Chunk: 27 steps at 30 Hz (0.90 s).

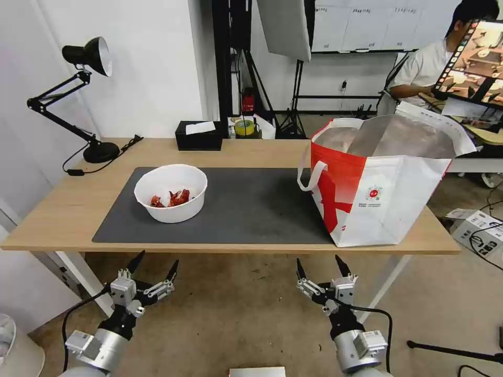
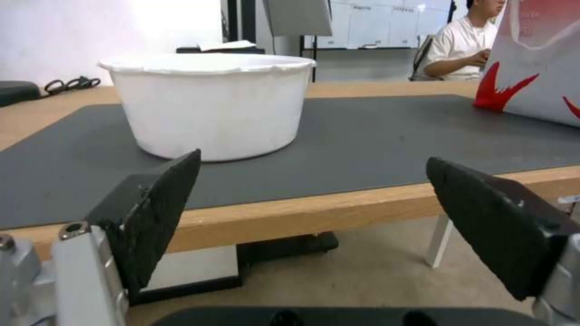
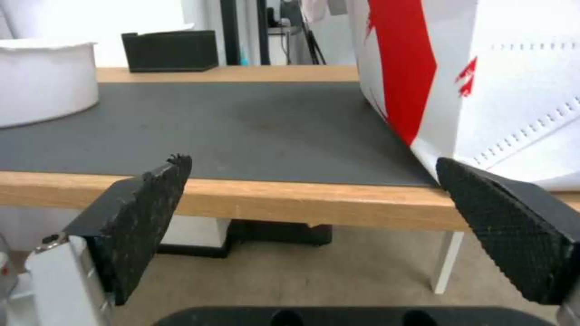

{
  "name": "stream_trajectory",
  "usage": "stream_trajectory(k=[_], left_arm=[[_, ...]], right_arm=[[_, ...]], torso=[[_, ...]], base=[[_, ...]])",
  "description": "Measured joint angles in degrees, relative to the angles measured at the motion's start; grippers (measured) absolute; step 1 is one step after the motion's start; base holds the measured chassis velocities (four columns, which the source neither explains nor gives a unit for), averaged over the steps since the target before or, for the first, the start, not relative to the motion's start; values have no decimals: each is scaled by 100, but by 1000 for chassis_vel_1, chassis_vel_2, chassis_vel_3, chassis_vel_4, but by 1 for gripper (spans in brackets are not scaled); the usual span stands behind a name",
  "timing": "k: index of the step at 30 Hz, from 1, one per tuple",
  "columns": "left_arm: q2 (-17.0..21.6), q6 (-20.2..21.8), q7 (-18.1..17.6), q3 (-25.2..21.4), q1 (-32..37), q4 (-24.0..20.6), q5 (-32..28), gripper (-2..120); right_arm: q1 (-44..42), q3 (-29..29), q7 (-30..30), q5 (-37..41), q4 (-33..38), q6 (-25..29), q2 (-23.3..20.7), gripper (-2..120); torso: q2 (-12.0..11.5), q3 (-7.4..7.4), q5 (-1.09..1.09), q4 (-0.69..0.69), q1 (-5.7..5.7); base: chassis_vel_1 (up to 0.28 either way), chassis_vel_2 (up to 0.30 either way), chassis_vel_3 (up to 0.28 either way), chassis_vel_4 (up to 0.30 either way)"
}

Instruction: Pick up the trash from the table and place it into the takeout bag.

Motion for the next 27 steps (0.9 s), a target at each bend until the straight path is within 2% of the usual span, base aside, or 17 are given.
stream_trajectory(k=[8,14,17,19,21,22,25,26,27], left_arm=[[165,36,-110,-43,-141,-59,-66,100],[615,330,-293,-96,-667,-175,-412,100],[1132,541,-441,-13,-1146,-92,-766,100],[1262,591,-475,22,-1257,-72,-864,100],[1657,753,-619,198,-1706,13,-1197,100],[1657,753,-619,198,-1706,13,-1197,100],[2070,959,-848,524,-2394,150,-1597,100],[2070,959,-848,524,-2394,150,-1597,100],[2231,1076,-971,639,-2621,165,-1757,100]], right_arm=[[8,-5,14,11,-3,-9,-3,100],[15,-8,14,19,-3,-15,-8,100],[19,-10,14,23,-3,-18,-10,100],[19,-10,14,24,-3,-19,-10,100],[21,-12,13,26,-3,-20,-11,100],[21,-12,13,26,-3,-20,-11,100],[22,-12,14,28,-3,-21,-12,100],[22,-12,14,28,-3,-21,-12,100],[23,-12,13,28,-3,-22,-12,100]], torso=[[0,0,-1,2,0],[0,0,0,0,0],[0,1,-1,0,0],[0,1,-1,0,0],[0,1,-1,1,0],[0,1,-1,1,0],[0,1,-1,-1,1],[0,1,-1,-1,1],[0,1,-1,-1,1]], base=[[0,0,0,0],[0,0,0,0],[0,0,0,0],[0,0,0,0],[0,0,0,0],[0,0,0,0],[0,0,0,0],[0,0,0,0],[0,0,0,0]])
